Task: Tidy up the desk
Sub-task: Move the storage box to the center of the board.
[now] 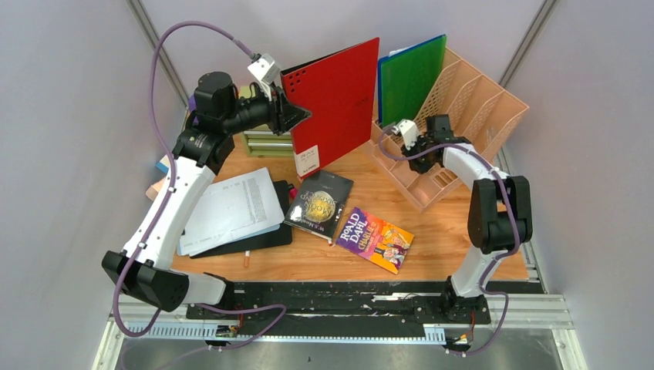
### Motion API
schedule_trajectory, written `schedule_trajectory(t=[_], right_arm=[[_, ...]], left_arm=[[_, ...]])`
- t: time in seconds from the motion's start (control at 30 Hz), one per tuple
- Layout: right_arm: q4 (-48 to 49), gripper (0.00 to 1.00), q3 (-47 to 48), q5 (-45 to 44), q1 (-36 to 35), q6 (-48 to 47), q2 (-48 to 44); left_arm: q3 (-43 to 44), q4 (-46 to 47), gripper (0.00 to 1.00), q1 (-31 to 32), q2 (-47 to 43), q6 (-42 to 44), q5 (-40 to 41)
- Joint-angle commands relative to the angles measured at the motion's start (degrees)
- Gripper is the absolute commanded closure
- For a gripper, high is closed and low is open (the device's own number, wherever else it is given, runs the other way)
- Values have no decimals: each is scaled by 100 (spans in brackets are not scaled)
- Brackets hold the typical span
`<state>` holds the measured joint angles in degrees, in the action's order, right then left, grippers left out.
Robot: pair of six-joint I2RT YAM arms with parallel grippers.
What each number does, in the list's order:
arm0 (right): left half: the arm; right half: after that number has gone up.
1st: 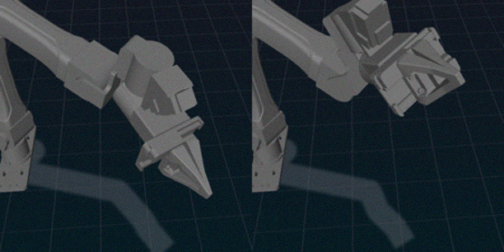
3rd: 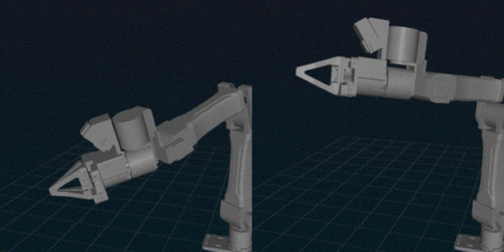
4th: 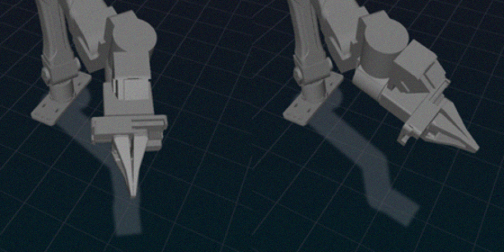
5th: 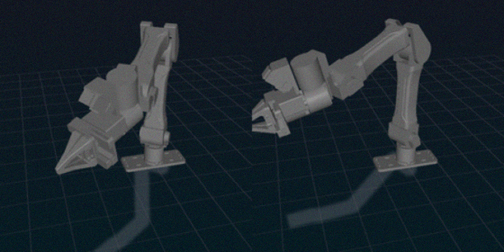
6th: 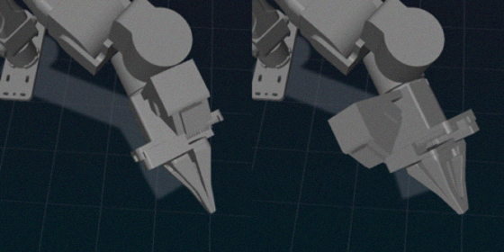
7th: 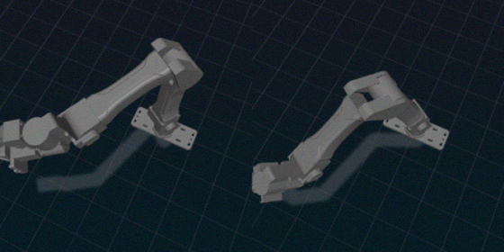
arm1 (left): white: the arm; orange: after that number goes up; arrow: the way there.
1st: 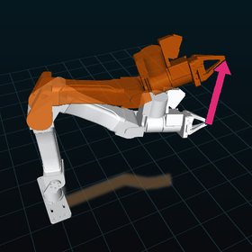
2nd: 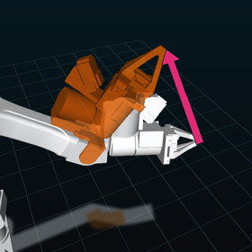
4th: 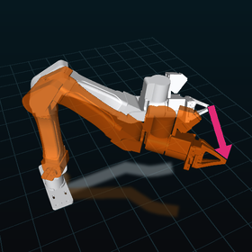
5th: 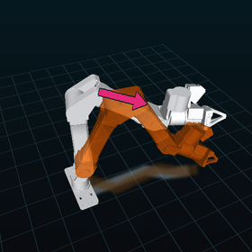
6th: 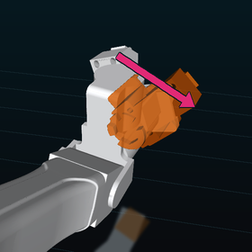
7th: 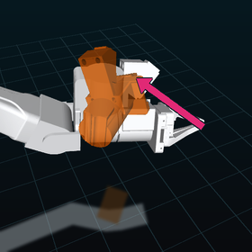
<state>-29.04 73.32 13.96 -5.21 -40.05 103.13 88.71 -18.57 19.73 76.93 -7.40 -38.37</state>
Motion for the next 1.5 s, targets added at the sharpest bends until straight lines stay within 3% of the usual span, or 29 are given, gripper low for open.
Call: schedule_trajectory(t=[0.0,0.3,0.33,0.47,0.57,0.63,0.8,1.13,1.47], right_arm=[[-432,98,-486,500,-590,43,-387],[-432,98,-1024,384,-1006,163,-987],[-429,93,-1029,373,-1008,232,-1007],[-423,44,-1035,308,-1000,550,-1180],[-421,28,-1009,180,-975,768,-1453],[-424,23,-981,155,-899,929,-1636],[-427,21,-977,342,-459,1312,-2174],[-417,22,-1057,2003,1133,2263,-3387],[-66,23,-1487,2185,1451,2536,-4091]], left_arm=[[68,713,100,-13,-160,-42,349],[152,904,100,17,93,-17,488],[154,966,100,58,120,-43,486],[200,1095,100,323,276,5,622],[323,1135,100,524,505,-103,904],[453,1198,100,607,682,-189,1013],[1028,1071,100,838,1164,-78,1136],[2241,969,100,1199,2173,-191,1345],[3568,803,100,1677,3160,-42,2246]])
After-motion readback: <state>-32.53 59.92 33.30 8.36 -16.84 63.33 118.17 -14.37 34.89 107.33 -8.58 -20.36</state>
